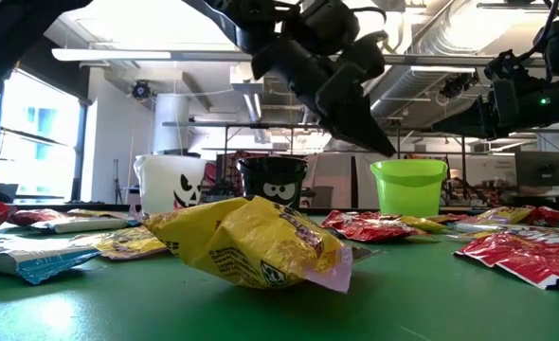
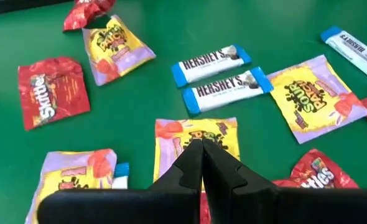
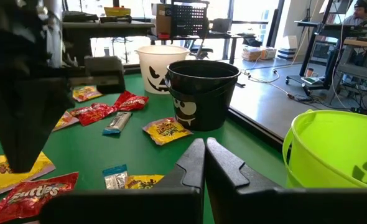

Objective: Sort candy by brand, put in halloween buckets
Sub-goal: Put the red candy into the black bucket

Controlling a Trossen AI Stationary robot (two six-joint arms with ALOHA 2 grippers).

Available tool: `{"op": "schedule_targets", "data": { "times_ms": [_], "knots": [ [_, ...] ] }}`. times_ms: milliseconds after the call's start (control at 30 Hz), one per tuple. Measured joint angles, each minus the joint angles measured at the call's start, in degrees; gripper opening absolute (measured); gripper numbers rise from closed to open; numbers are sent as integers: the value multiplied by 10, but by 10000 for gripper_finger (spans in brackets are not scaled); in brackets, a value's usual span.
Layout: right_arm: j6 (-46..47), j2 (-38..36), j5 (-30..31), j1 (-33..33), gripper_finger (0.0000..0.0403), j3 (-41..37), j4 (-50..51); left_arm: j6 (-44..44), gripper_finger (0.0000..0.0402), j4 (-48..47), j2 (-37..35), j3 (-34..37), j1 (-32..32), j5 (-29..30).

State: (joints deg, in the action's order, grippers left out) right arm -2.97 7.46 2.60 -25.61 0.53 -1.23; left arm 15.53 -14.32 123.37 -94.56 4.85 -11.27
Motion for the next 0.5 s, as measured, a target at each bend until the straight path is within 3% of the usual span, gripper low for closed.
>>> {"op": "schedule_targets", "data": {
  "times_ms": [200,500],
  "knots": [
    [0,0,0,0,0,0,0,6,20,50,3,0,-17,14],
    [0,0,0,0,0,0,0,11,75,49,3,0,-35,14]
  ]
}}
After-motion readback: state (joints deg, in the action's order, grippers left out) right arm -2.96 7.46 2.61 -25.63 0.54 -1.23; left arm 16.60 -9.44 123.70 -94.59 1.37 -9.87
